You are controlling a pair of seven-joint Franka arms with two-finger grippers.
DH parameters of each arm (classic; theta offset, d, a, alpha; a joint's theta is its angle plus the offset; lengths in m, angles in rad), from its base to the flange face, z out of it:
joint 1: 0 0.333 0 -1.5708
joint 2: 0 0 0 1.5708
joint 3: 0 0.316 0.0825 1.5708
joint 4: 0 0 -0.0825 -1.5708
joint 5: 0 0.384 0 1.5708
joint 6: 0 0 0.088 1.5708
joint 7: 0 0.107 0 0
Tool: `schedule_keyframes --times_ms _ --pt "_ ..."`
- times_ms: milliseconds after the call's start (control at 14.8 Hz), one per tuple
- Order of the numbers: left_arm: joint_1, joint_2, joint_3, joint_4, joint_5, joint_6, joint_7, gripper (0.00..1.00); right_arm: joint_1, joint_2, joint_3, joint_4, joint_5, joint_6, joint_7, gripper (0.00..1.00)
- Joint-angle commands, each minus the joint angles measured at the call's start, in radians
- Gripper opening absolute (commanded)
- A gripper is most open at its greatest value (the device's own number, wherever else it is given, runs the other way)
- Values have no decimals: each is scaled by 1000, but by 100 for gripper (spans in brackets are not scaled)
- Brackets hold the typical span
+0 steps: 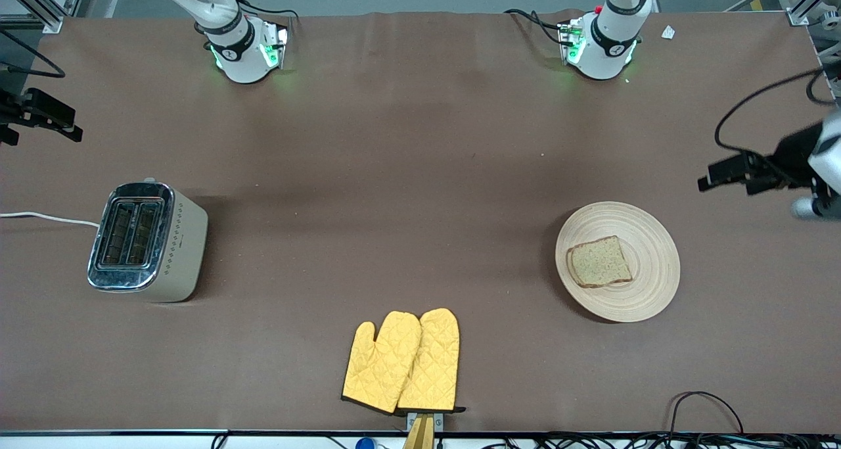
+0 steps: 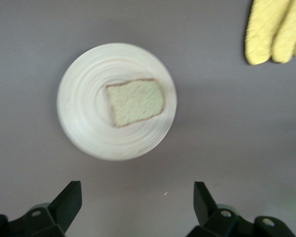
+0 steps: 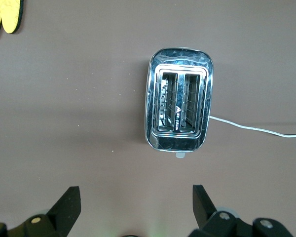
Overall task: Move plate and put bread in toaster
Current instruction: 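Move the left gripper down toward the rim of the wooden plate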
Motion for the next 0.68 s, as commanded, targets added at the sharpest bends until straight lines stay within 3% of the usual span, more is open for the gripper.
schedule_keyframes --times_ms 0,203,608 --pt "81 124 -3 37 -132 50 159 100 8 -32 -12 -34 -1 1 -7 100" --pt "135 216 -3 34 -218 87 244 100 9 -32 -12 -34 1 4 -7 100" --pt "267 350 -3 28 -280 99 466 100 11 -32 -12 -34 1 2 -7 100"
